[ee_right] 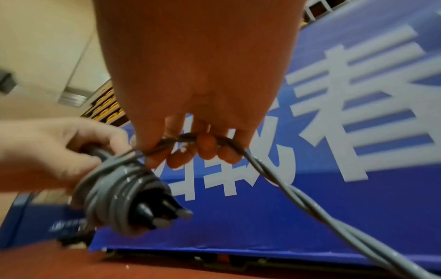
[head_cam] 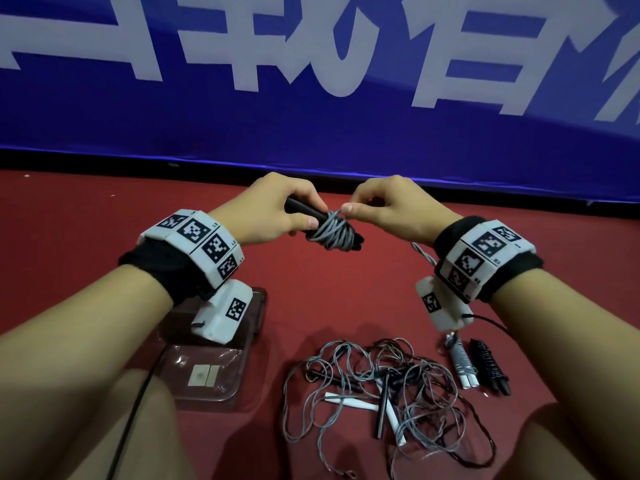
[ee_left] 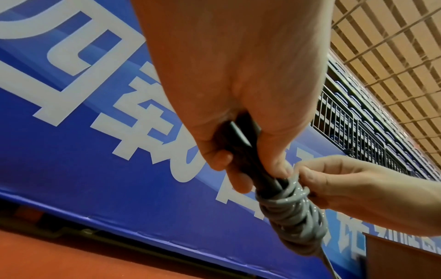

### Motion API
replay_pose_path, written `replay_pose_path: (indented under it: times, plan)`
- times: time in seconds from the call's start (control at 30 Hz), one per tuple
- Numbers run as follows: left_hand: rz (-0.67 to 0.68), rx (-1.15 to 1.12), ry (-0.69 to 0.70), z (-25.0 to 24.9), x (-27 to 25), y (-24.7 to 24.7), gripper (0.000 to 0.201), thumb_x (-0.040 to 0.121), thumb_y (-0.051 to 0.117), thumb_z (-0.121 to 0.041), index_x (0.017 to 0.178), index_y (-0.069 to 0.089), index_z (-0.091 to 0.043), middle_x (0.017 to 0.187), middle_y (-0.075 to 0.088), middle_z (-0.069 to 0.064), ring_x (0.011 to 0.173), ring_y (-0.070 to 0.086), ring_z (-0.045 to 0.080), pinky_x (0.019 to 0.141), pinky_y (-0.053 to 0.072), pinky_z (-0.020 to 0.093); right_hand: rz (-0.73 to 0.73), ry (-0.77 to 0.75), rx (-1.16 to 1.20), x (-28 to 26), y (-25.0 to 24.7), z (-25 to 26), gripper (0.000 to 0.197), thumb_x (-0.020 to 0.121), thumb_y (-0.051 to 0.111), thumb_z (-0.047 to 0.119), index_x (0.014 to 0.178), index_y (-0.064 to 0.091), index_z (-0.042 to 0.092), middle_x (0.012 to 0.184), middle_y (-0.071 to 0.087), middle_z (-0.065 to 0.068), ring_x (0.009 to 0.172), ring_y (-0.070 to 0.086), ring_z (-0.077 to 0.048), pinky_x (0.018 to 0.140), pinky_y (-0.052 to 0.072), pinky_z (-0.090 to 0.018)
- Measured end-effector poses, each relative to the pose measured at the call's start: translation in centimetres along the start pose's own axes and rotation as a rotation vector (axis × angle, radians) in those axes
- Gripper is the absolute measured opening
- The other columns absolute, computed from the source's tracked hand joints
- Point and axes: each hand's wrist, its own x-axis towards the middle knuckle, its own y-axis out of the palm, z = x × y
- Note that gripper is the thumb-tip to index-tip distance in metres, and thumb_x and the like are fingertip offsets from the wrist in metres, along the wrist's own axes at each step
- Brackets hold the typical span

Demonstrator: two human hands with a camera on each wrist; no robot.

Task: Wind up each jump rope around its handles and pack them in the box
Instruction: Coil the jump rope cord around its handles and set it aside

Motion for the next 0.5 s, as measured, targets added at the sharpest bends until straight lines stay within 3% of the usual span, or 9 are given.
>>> replay_pose_path:
  times: [0.07,0.13,0.2,0.33,0.43,0.5]
  plan:
    - [0.059,0.038,-0.010,-0.1,0.0,0.2,0.020,0.087,0.079,-0.010,0.095,0.075,-0.028,0.074,0.072,-0.004,0.065,0.069,0.015,0.066,0.053,0.027,-0.030,-0.040,0.053,0.1,0.2,0.2,0.016,0.088,0.077,0.040,0.090,0.078,0.023,0.082,0.072,0.006,0.075,0.062,-0.007,0.069,0.048,-0.024]
    - [0.140,0.049,-0.012,-0.5,0.0,0.4,0.018,0.087,0.079,-0.009,0.096,0.075,-0.024,0.075,0.073,-0.003,0.066,0.069,0.020,0.066,0.053,0.026,-0.052,-0.078,0.112,0.3,0.3,0.4,0.021,0.080,0.085,0.035,0.093,0.078,0.020,0.085,0.073,0.005,0.081,0.066,-0.010,0.077,0.053,-0.026]
    - [0.195,0.028,-0.009,-0.9,-0.2,0.4,0.015,0.087,0.079,-0.006,0.096,0.074,-0.018,0.077,0.074,0.004,0.068,0.070,0.026,0.066,0.055,0.028,-0.045,-0.093,0.183,0.4,0.2,0.5,0.022,0.077,0.088,0.030,0.091,0.079,0.016,0.085,0.075,0.005,0.080,0.068,-0.008,0.076,0.053,-0.023]
    - [0.126,-0.115,-0.002,-1.5,-0.5,-0.4,0.024,0.081,0.082,-0.001,0.096,0.070,-0.015,0.081,0.075,0.009,0.067,0.071,0.023,0.067,0.058,0.031,0.009,-0.002,0.402,0.3,0.0,0.0,0.017,0.082,0.083,0.021,0.091,0.078,0.009,0.089,0.077,-0.003,0.078,0.067,-0.007,0.075,0.051,-0.017]
    - [0.097,-0.280,-0.022,-1.5,-0.9,-1.2,0.040,0.072,0.089,-0.007,0.091,0.055,-0.017,0.090,0.074,0.022,0.072,0.072,0.036,0.075,0.060,0.050,0.164,0.131,0.641,0.2,1.2,-0.5,0.028,0.086,0.079,0.029,0.101,0.075,0.006,0.087,0.067,-0.013,0.069,0.057,-0.013,0.066,0.046,-0.027]
    - [0.117,-0.321,-0.014,-1.7,-1.3,-1.4,0.045,0.065,0.095,-0.015,0.086,0.055,-0.020,0.095,0.074,0.025,0.077,0.069,0.045,0.079,0.054,0.064,0.334,0.194,0.910,0.0,2.4,0.1,0.046,0.092,0.067,0.029,0.121,0.063,-0.007,0.105,0.065,-0.022,0.080,0.062,-0.022,0.072,0.052,-0.032]
